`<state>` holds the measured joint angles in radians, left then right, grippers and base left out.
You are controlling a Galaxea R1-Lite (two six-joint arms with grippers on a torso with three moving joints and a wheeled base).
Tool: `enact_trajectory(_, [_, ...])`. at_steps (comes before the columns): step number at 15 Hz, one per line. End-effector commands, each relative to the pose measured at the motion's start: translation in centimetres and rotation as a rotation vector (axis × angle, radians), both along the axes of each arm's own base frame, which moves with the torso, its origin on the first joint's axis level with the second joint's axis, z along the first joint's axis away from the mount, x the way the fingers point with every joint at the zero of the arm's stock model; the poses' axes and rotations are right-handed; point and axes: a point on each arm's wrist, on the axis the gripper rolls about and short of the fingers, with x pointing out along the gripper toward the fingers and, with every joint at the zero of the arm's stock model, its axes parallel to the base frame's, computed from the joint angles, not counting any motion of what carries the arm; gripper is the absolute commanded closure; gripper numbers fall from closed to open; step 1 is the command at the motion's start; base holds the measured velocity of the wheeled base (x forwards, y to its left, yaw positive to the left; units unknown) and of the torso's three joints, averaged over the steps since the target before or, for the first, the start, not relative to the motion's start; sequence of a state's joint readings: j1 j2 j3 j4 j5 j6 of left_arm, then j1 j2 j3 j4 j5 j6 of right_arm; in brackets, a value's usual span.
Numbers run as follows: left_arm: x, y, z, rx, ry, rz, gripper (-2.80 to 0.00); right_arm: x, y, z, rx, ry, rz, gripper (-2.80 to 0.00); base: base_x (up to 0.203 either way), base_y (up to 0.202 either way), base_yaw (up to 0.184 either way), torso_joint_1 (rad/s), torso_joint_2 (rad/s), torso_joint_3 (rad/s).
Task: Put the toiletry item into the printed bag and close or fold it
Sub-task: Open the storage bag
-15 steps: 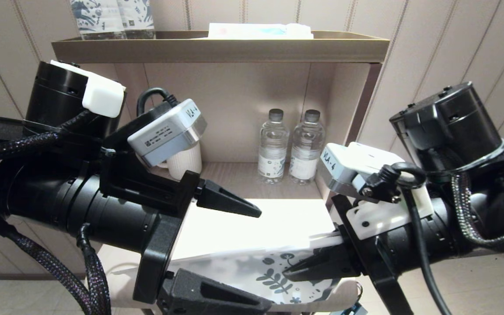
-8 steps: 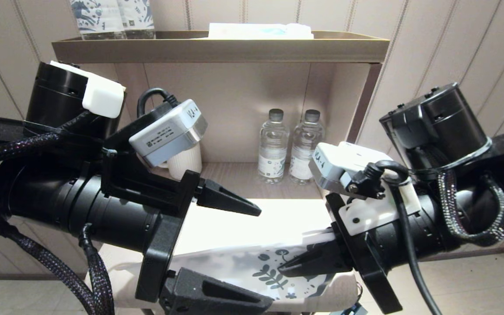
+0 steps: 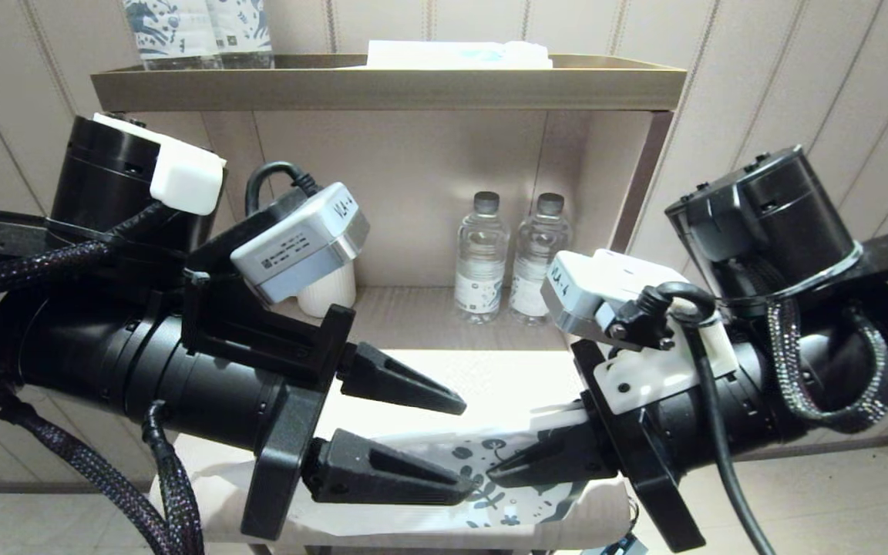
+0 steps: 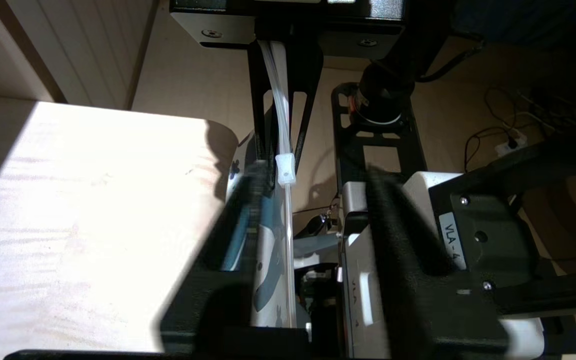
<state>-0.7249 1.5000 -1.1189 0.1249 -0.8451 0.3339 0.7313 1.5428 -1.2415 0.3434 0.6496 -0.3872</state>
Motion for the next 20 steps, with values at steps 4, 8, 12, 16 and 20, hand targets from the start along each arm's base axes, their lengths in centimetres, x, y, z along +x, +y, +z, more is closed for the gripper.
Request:
enact_trajectory(4, [0.0,-0.6,-0.6,0.014,0.014,-0.024,0.0,0.1,0.1,0.0,0.0,0.001,0.005,0.0,0.0,0.0,0.0,0.0,0.0,0.0])
enact_trajectory(8, [0.0,-0.8,-0.9,0.021,0.02,-0.026,0.0,0.0,-0.3,0.1,0.004,-0.003,-0.004,0.0,0.0,0.0,0.0,0.0,0.0,0.0])
enact_trajectory(12, [0.3,-1.0,-1.2,0.026,0.024,-0.023,0.0,-0.4,-2.1,0.7,0.017,-0.02,-0.047,0.0,0.0,0.0,0.0,0.0,0.0,0.0])
enact_trajectory(16, [0.8,-1.4,-1.7,0.042,0.012,0.01,0.0,-0.9,-3.1,0.5,0.014,-0.018,-0.069,0.0,0.0,0.0,0.0,0.0,0.0,0.0])
enact_trajectory(20, [1.0,-1.6,-2.0,0.048,0.016,0.013,0.0,-1.2,-3.5,0.5,0.015,-0.019,-0.074,0.0,0.0,0.0,0.0,0.0,0.0,0.0])
